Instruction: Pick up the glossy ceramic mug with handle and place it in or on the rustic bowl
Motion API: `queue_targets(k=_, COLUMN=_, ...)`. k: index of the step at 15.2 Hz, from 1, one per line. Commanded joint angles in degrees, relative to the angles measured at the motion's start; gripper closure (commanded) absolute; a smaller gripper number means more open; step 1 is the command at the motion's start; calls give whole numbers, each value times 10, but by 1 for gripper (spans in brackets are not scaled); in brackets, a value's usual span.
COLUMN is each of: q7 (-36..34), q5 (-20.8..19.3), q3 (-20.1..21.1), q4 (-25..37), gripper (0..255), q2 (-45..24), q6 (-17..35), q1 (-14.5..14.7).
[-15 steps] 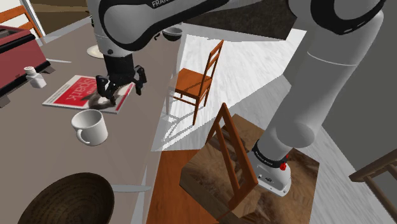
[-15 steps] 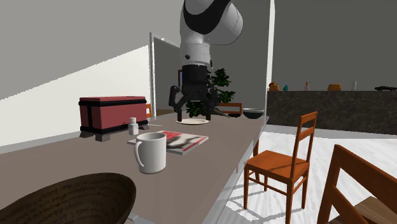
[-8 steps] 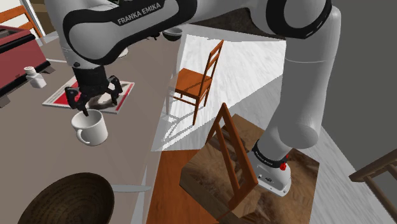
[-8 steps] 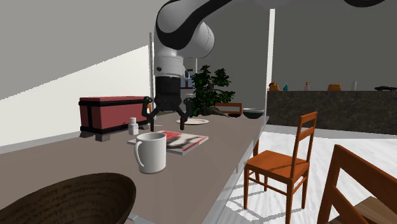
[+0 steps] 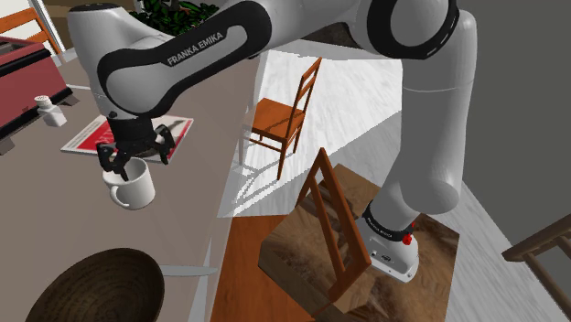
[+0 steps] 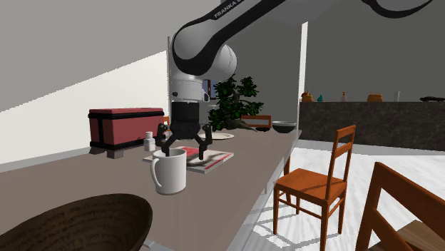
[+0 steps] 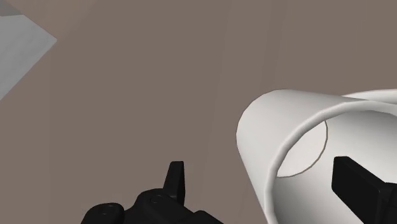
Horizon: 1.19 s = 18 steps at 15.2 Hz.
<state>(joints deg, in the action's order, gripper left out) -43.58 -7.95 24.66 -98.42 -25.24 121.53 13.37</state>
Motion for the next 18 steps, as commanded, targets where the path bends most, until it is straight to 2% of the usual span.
queue_targets(k=1, q7=-1, q5=-2, q3=-1, q4=0, gripper=0, q2=-3, q6=4, q1=1)
queue_targets(k=7, q7=-1, q5=-2, q3=-1, q4=0, gripper=0, q2=-3, q6=3, q1=1)
queue_targets(k=8, q7=-1, q5=-2, q3=-1, q4=0, gripper=255, q2=-3, q6=3, q1=1)
queue_targets(k=18, q7=0, q5=0, q3=0, q4=3, gripper=255, q2=0, q6=-3, q1=1)
